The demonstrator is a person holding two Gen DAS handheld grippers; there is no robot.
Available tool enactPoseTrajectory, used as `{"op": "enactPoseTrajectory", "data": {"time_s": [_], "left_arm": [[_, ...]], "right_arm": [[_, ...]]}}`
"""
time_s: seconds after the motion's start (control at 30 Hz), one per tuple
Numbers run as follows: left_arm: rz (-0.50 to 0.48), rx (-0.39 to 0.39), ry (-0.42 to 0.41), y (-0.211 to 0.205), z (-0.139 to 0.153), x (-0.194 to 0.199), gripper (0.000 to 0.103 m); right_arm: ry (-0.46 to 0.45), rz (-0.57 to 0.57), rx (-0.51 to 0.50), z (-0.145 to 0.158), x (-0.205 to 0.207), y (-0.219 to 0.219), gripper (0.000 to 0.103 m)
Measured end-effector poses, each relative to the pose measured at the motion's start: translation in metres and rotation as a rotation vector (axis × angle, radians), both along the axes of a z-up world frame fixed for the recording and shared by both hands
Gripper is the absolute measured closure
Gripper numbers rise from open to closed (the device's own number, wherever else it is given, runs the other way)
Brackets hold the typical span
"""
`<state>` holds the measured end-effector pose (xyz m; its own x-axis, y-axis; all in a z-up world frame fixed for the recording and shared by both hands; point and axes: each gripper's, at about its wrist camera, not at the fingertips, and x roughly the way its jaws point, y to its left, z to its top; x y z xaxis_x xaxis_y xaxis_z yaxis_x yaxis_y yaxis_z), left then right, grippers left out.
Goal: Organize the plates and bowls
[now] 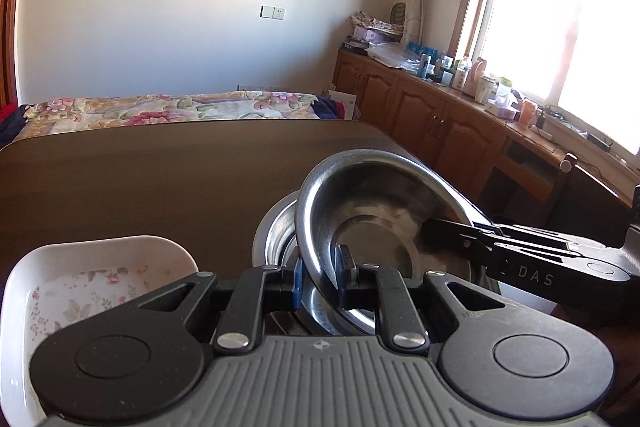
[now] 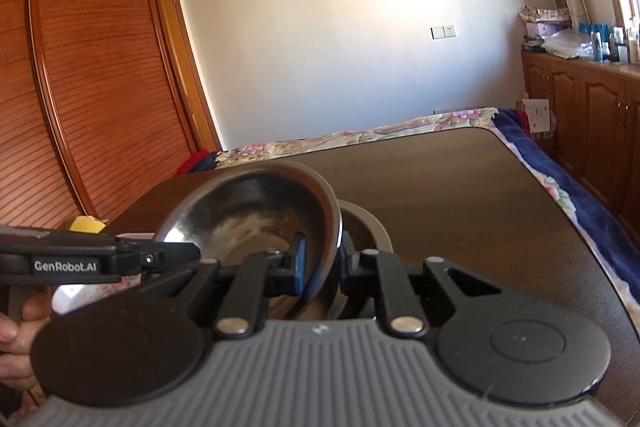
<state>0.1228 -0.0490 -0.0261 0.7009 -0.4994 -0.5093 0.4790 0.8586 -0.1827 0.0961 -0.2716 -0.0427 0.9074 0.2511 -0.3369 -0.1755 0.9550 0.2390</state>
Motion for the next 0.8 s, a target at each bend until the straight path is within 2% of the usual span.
{"op": "enactPoseTrajectory", "data": {"time_s": [0.8], "left_arm": [[0.026,-0.008,-0.007,0.001,-0.009,-0.008,0.085]], "right_arm": [[-0.008,-0.04,-0.088,-0.002,-0.001,0.017,0.084]]}}
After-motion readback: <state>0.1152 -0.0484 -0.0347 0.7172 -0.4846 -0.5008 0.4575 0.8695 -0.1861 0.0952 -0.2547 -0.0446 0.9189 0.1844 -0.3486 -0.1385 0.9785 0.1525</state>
